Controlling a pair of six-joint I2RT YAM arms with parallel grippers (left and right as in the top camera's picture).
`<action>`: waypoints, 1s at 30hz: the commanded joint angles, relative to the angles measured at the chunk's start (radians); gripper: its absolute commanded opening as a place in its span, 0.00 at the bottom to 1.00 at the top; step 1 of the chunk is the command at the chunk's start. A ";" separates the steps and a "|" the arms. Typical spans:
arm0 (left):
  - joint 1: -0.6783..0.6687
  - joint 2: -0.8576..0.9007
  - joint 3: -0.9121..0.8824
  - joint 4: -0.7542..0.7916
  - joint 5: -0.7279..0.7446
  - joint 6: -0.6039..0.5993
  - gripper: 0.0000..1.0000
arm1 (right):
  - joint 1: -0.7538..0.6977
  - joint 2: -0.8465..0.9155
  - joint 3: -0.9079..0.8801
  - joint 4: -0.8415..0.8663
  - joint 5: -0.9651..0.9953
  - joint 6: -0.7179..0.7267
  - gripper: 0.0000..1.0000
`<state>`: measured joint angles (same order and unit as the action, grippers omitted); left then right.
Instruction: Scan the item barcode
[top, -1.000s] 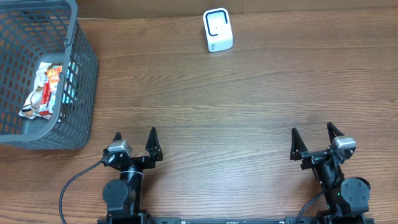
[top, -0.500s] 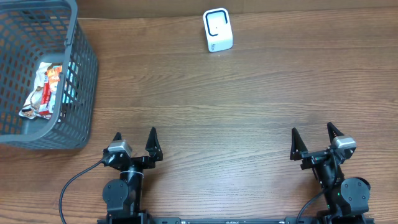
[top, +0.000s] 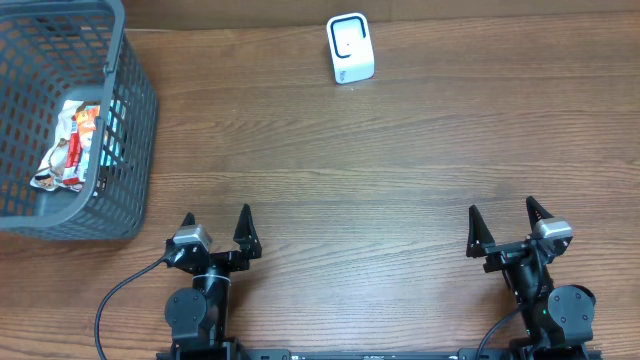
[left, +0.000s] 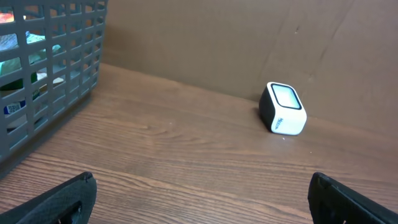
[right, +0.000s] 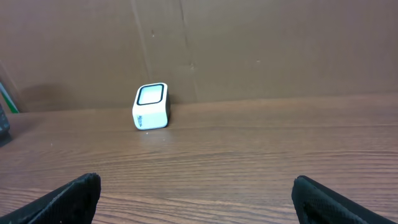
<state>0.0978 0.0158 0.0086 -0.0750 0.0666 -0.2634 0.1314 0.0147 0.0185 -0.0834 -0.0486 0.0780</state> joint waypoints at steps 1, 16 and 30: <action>-0.006 -0.010 0.022 -0.029 0.002 -0.003 1.00 | -0.005 -0.010 -0.010 0.003 -0.006 0.005 1.00; -0.006 -0.006 0.383 -0.383 0.058 -0.037 1.00 | -0.005 -0.010 -0.010 0.003 -0.006 0.005 1.00; -0.007 0.412 0.869 -0.644 0.200 0.116 1.00 | -0.005 -0.010 -0.010 0.003 -0.006 0.005 1.00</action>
<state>0.0978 0.3313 0.7708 -0.6807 0.1837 -0.2310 0.1314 0.0147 0.0185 -0.0834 -0.0486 0.0784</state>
